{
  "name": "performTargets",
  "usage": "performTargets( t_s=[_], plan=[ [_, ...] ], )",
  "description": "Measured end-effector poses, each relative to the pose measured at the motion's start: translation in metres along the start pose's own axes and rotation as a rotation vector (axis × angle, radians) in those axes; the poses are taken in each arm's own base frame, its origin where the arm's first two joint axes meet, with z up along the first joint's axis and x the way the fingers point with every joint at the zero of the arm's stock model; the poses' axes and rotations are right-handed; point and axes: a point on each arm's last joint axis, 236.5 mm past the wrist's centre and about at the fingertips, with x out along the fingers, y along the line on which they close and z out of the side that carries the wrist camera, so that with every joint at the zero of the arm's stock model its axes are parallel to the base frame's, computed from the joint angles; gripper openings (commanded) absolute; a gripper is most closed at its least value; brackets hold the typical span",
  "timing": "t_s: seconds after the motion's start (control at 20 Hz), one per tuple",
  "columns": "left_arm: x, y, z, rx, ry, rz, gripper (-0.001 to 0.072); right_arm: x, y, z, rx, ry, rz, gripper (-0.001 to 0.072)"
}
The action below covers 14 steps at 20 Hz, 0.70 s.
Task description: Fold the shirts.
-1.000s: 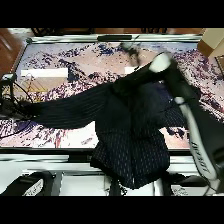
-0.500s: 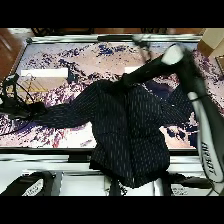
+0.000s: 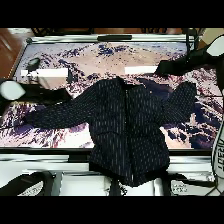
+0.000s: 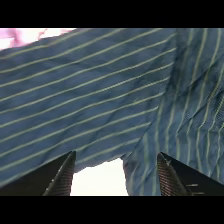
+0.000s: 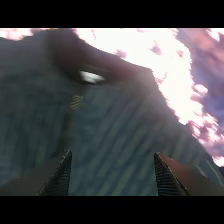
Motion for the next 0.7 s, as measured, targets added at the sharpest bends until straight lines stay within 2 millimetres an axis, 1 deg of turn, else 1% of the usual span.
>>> performTargets(
  t_s=[0.05, 0.1, 0.25, 0.35, 0.5, 0.6, 0.7],
  plan=[
    [0.017, -0.007, 0.005, -0.001, 0.004, -0.012, 0.0602, 0.012, -0.01, -0.006, 0.023, 0.034, -0.013, 0.0626],
    [0.032, -0.013, 0.009, -0.005, 0.009, -0.023, 0.0602, 0.022, -0.016, -0.011, 0.046, 0.06, -0.012, 0.0626],
    [0.073, -0.035, 0.036, -0.04, -0.018, -0.084, 0.0602, 0.058, -0.022, -0.026, 0.1, 0.14, 0.023, 0.0625],
    [0.097, -0.051, 0.054, -0.058, -0.041, -0.134, 0.0601, 0.08, -0.022, -0.034, 0.132, 0.18, 0.051, 0.0626],
    [0.131, -0.067, 0.066, -0.061, -0.031, -0.178, 0.0601, 0.11, -0.017, -0.047, 0.166, 0.238, 0.101, 0.0626],
    [0.15, -0.071, 0.065, -0.06, -0.01, -0.186, 0.0601, 0.125, -0.015, -0.055, 0.181, 0.27, 0.118, 0.0625],
    [0.163, -0.073, 0.065, -0.065, -0.001, -0.192, 0.0601, 0.137, -0.01, -0.062, 0.184, 0.296, 0.133, 0.0626]
  ],
)
